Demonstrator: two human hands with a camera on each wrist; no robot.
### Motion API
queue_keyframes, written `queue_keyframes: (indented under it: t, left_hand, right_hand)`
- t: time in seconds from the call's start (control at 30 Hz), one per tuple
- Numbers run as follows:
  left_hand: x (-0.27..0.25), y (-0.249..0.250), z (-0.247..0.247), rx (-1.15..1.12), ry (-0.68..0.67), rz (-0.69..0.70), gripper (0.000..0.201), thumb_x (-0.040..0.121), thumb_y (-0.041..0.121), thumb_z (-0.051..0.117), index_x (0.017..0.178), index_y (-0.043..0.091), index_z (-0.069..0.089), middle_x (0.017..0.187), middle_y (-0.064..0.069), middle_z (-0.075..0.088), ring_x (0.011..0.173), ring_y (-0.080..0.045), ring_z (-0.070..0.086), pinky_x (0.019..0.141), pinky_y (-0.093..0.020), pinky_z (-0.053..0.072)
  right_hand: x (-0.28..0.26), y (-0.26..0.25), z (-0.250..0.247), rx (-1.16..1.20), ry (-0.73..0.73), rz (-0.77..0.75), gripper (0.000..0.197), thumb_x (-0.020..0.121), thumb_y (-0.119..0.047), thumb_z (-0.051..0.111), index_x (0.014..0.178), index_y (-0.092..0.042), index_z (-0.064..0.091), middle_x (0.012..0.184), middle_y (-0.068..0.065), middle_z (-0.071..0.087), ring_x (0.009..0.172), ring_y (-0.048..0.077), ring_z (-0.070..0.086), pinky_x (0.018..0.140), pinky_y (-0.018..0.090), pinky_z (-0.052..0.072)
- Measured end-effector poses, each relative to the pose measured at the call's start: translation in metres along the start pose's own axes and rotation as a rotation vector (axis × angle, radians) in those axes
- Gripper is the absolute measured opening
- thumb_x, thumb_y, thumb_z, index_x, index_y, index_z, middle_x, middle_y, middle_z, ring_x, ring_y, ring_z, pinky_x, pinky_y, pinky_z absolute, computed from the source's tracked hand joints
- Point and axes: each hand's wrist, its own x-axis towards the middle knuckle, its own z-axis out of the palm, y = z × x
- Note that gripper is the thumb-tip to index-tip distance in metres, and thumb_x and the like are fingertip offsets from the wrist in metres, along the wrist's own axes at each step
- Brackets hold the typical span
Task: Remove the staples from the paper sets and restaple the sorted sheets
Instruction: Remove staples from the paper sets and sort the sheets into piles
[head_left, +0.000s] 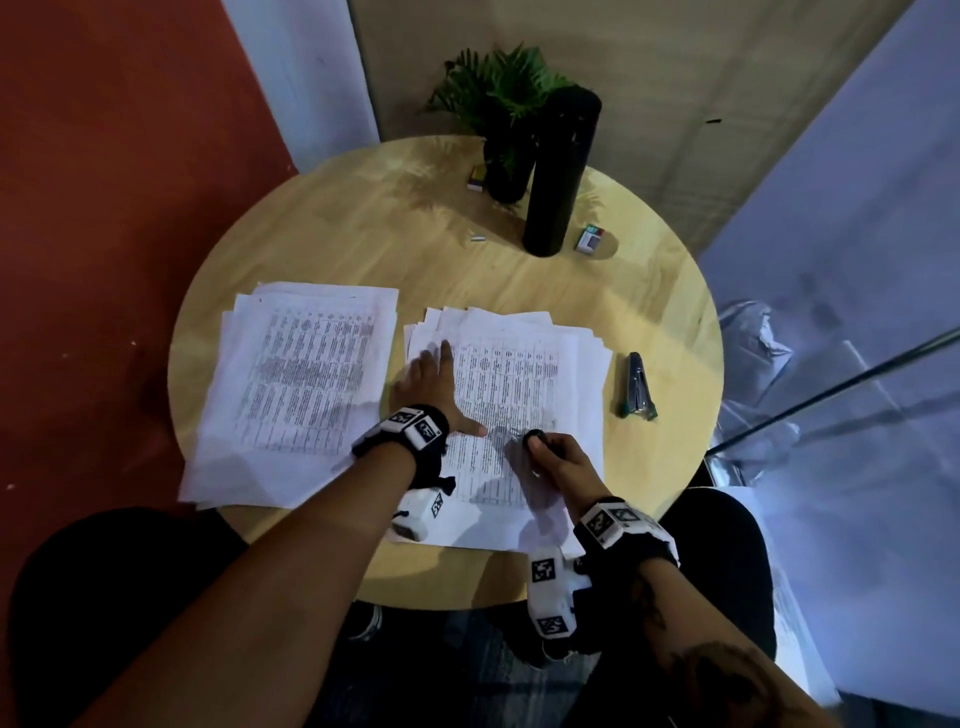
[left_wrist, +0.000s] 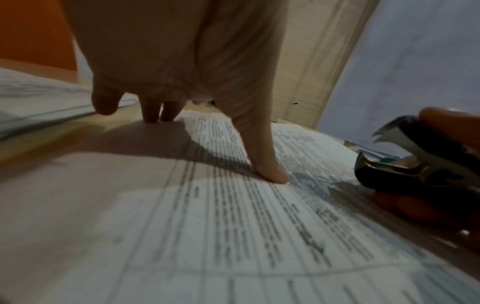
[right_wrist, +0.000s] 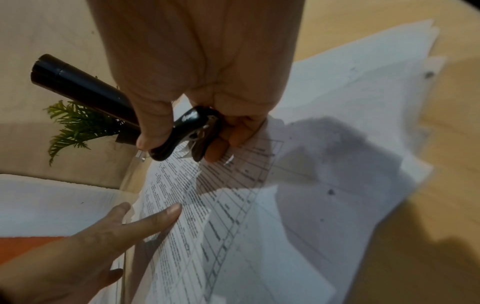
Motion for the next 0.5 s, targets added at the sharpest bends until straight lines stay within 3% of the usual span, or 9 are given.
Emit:
queue_keyframes:
  t: [0.1, 0.27, 0.37, 0.5]
  left_hand:
    - [-0.003, 0.006, -0.003, 0.021, -0.012, -0.014, 0.142, 0.057, 0.05, 0.085, 0.147, 0.015, -0.019, 0.16, -0.01, -0.007, 0.147, -0.028, 0.004, 0.115, -0.053, 0.016]
    - [-0.01, 0.025, -0.006, -0.003, 0.065, 0.0, 0.132, 0.062, 0.038, 0.086, 0.15, 0.016, -0.011, 0.154, -0.013, 0.017, 0.139, -0.035, 0.023, 0.106, -0.053, 0.031]
    - [-0.008, 0.012, -0.005, -0.286, 0.181, -0.093, 0.125, 0.061, 0.036, 0.087, 0.151, 0.016, 0.002, 0.153, -0.017, 0.02, 0.138, -0.037, 0.027, 0.109, -0.049, 0.033]
    - [-0.001, -0.013, -0.013, -0.574, 0.225, -0.222, 0.107, 0.057, 0.039, 0.089, 0.14, 0.01, 0.029, 0.137, -0.014, 0.049, 0.123, -0.033, 0.05, 0.1, -0.047, 0.044]
  right_hand:
    - [-0.002, 0.0, 0.0, 0.037, -0.009, -0.001, 0.007, 0.089, -0.015, 0.06, 0.088, -0.015, 0.053, 0.085, 0.002, 0.059, 0.076, 0.011, 0.056, 0.067, 0.021, 0.045]
    - [-0.003, -0.001, 0.001, 0.063, -0.015, -0.001, 0.007, 0.089, -0.013, 0.061, 0.088, -0.015, 0.054, 0.088, 0.002, 0.06, 0.08, 0.014, 0.056, 0.071, 0.022, 0.046]
    - [-0.006, -0.003, 0.002, 0.096, -0.014, 0.002, 0.007, 0.089, -0.01, 0.06, 0.09, -0.012, 0.053, 0.086, 0.002, 0.059, 0.075, 0.011, 0.056, 0.064, 0.018, 0.047]
    - [-0.009, -0.005, 0.001, 0.121, -0.016, 0.006, 0.007, 0.09, -0.007, 0.059, 0.091, -0.011, 0.053, 0.085, 0.001, 0.059, 0.073, 0.009, 0.056, 0.057, 0.013, 0.048]
